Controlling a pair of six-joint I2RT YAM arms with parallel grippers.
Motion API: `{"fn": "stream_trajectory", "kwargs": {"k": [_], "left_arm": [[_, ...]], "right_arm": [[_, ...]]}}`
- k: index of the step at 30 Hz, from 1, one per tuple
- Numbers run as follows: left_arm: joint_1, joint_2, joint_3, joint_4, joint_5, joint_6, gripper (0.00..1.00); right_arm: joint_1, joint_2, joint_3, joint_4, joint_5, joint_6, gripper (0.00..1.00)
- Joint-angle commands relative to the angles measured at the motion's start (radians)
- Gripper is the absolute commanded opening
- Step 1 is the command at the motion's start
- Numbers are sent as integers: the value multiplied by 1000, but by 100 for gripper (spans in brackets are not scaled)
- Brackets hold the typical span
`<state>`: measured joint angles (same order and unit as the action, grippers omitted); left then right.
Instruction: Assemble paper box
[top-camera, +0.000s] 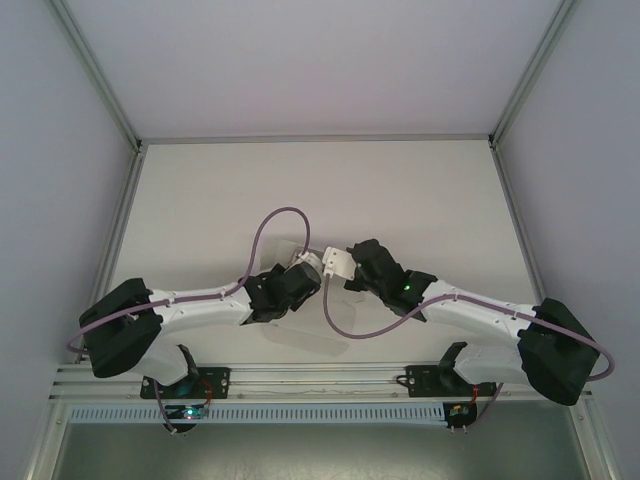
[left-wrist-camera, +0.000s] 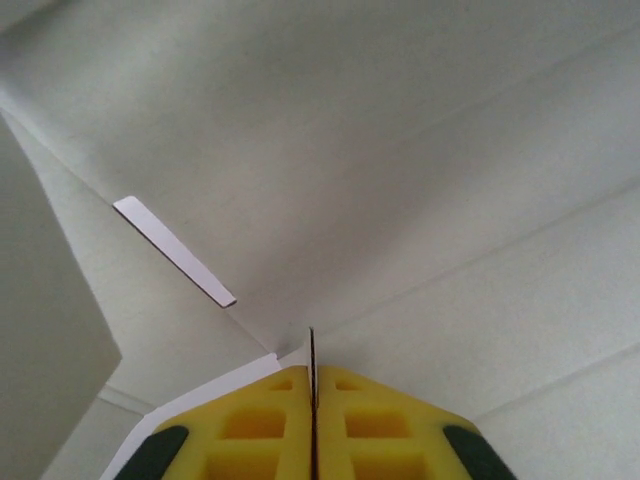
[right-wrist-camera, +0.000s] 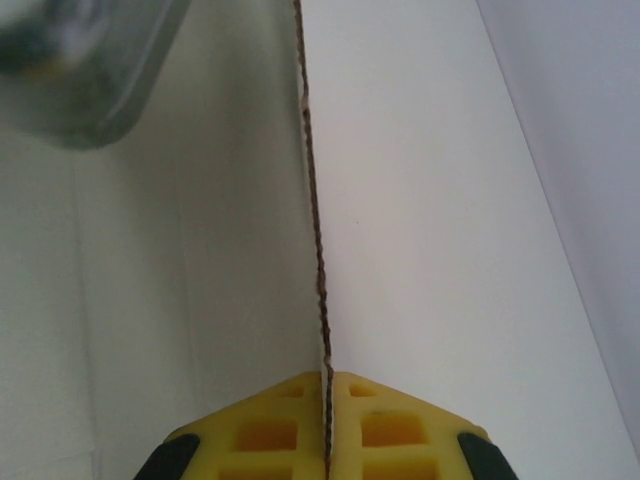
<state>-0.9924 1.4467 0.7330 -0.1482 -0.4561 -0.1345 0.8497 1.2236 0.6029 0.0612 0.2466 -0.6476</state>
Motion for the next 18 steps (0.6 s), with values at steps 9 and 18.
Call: {"fn": "stream_trajectory", "kwargs": {"k": [9, 18], "left_arm": [[-39, -221, -55, 77, 93, -124, 45], [-40, -462, -112, -33, 78, -200, 100]], "right_arm": [[35, 37, -48, 167, 72, -131, 0], [35, 95, -26, 164, 153, -151, 0]]}}
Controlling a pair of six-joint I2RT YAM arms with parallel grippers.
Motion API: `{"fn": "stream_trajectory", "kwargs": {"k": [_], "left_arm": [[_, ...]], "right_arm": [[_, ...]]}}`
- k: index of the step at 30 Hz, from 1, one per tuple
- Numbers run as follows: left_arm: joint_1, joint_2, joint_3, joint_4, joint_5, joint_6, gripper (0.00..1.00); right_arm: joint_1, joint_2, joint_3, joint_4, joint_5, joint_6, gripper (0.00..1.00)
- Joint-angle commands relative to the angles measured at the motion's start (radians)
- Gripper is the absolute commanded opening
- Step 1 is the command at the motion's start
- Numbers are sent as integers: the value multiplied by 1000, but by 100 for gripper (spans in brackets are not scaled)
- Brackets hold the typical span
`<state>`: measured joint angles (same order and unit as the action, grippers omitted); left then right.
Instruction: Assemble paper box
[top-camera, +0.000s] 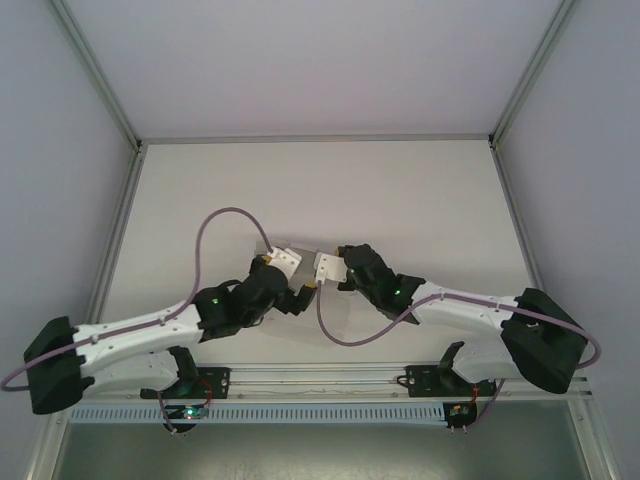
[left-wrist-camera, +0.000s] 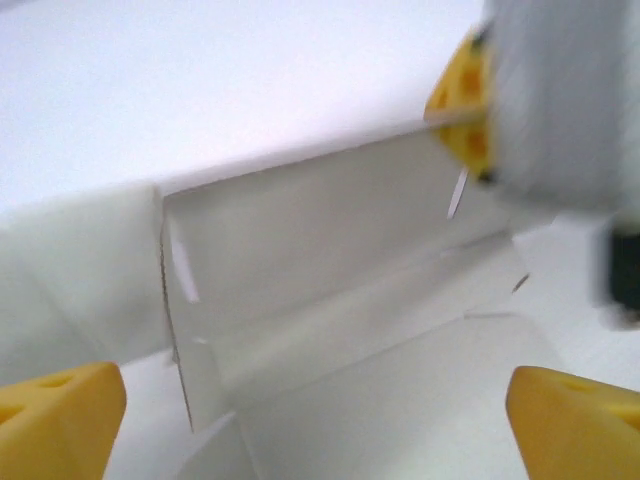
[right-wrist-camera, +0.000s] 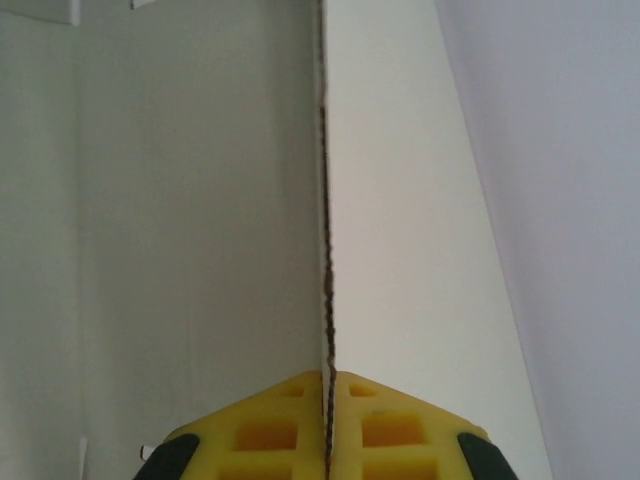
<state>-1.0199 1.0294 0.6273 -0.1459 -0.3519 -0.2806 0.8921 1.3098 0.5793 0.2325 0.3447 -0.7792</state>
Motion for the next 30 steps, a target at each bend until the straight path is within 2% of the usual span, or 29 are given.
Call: {"fn": "stream_trajectory", "kwargs": {"k": [1, 4, 6, 8, 12, 16, 20, 26, 28, 30], "left_arm": [[-9, -64, 1, -68, -51, -69, 100], [5, -95, 26, -164, -163, -134, 100], [49, -96, 46, -221, -201, -191, 100], [132, -89, 48, -230, -144, -231, 100], [303, -78, 29, -164, -6, -287, 100], [398, -87, 10, -129, 47, -311, 100], [499, -71, -9, -114, 72, -348, 100], [674, 12, -31, -60, 177, -400, 100], [705, 35, -38, -36, 187, -406, 100], [717, 52, -41, -9, 197, -390, 100]], "right_arm": [[-7, 11, -3, -7, 56, -20, 0], [-7, 9, -5, -6, 47, -19, 0], [-7, 8, -8, -2, 39, -28, 0], [-5, 12, -21, 20, 26, -60, 0], [17, 34, -58, 138, 94, -120, 0], [48, 56, -98, 283, 174, -218, 0], [76, 69, -147, 427, 162, -295, 0], [98, 83, -180, 542, 170, -345, 0], [105, 86, -200, 619, 177, -375, 0], [113, 89, -198, 624, 183, -396, 0]]}}
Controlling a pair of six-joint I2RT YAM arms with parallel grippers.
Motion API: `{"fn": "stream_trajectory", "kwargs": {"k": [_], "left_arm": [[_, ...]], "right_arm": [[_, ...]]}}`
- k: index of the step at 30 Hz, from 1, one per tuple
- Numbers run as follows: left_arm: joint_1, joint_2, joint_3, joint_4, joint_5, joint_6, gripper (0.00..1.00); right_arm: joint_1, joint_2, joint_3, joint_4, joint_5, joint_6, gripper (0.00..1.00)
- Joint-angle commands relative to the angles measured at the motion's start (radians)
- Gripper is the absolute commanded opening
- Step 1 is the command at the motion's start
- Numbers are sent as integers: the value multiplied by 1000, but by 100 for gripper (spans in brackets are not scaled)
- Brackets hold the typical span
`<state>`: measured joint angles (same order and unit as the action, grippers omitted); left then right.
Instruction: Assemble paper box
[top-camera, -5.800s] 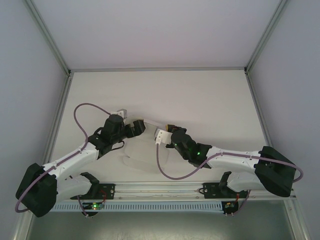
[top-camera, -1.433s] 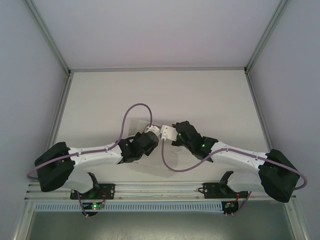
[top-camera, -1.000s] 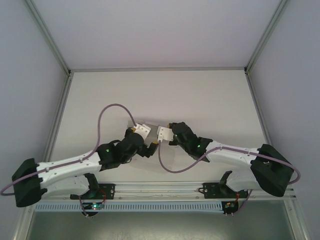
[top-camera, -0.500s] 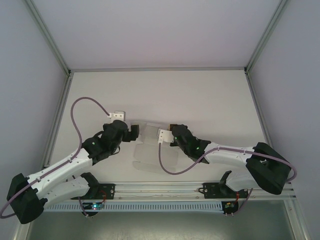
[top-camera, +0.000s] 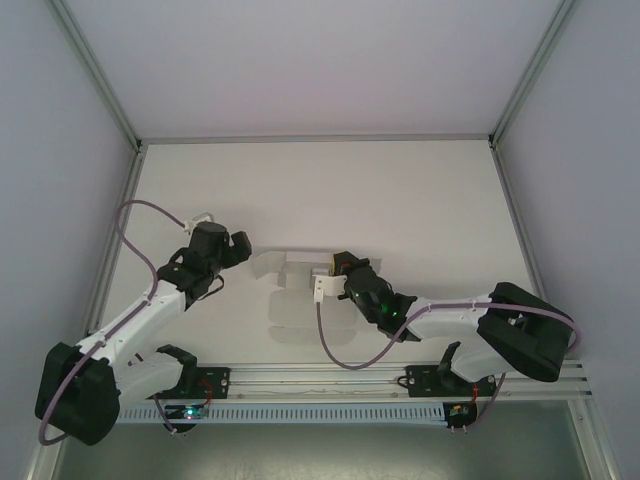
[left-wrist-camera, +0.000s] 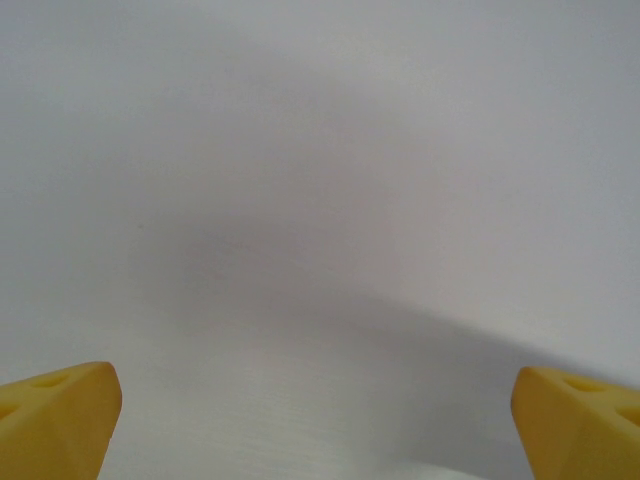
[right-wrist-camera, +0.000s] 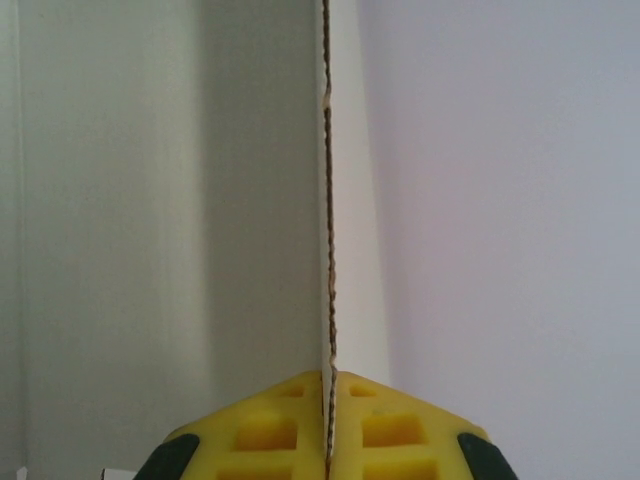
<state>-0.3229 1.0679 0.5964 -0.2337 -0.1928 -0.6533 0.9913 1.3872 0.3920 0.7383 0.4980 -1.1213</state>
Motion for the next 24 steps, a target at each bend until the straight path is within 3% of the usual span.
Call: {"fn": "stream_trajectory", "kwargs": {"k": [1, 10, 24], "left_arm": [[20, 18, -10, 94, 49, -6, 100], [20, 86, -32, 199, 161, 50, 100], [19, 170, -23, 200, 122, 49, 100]], "right_arm": [[15, 14, -9, 118, 33, -61, 0], [17, 135, 16, 144, 81, -79, 0], [38, 249, 5, 222, 142, -61, 0]]}}
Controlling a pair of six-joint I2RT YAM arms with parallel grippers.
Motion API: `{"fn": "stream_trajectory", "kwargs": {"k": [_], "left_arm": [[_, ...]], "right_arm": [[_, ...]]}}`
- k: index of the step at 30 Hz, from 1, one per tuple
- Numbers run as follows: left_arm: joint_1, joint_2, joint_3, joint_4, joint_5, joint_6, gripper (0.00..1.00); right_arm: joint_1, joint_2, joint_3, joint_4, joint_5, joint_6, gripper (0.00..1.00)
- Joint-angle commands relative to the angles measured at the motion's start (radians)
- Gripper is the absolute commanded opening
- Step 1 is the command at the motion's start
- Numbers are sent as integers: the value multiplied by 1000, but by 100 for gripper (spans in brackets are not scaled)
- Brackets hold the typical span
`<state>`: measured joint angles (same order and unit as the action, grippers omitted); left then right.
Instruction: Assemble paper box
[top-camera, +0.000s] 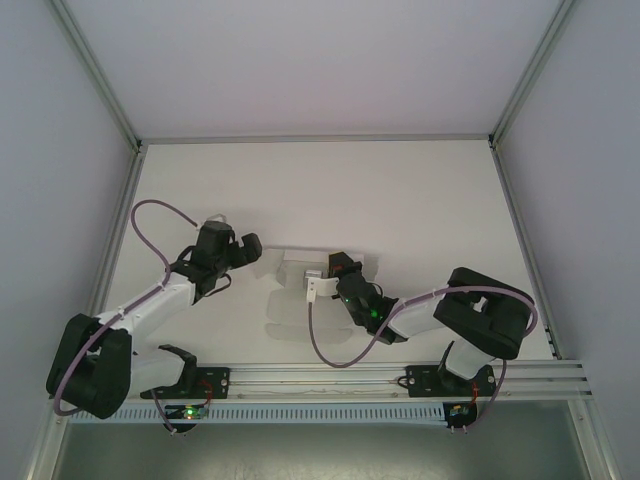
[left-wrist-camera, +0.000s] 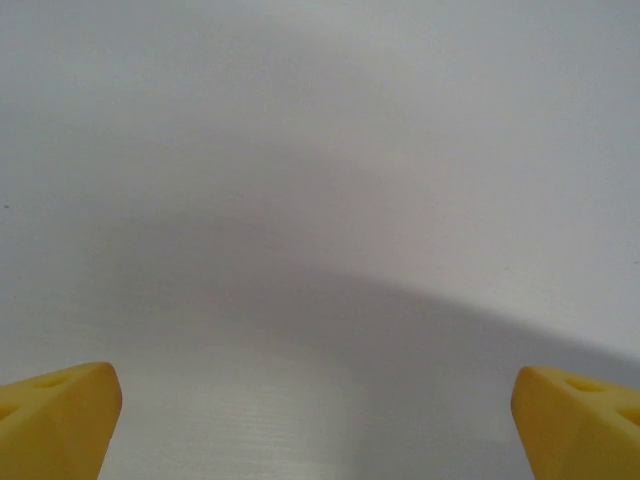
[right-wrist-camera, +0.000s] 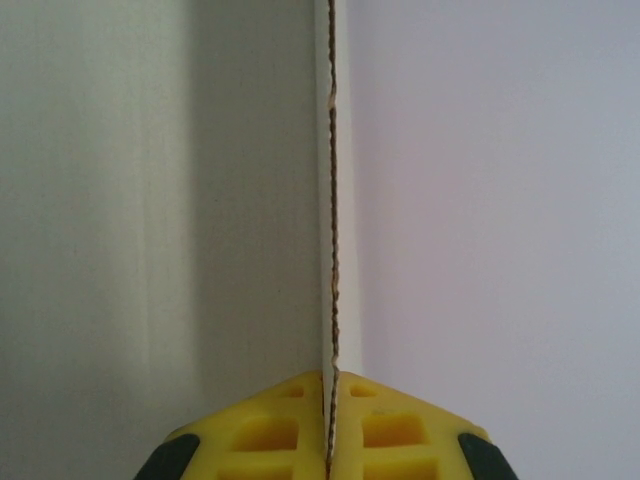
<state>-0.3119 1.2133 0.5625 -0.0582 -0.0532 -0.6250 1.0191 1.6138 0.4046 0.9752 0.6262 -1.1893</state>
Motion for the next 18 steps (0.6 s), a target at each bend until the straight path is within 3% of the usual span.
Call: {"fn": "stream_trajectory", "kwargs": {"k": [1, 10, 18], "left_arm": [[9, 36, 14, 27, -7, 22, 100], [-2, 67, -16, 148, 252, 107, 100], [-49, 7, -85, 203, 303, 104, 100]], "right_arm": [[10, 20, -9, -15, 12, 10, 0], [10, -12, -8, -41, 8, 29, 0], [10, -36, 3, -58, 7, 56, 0]]}}
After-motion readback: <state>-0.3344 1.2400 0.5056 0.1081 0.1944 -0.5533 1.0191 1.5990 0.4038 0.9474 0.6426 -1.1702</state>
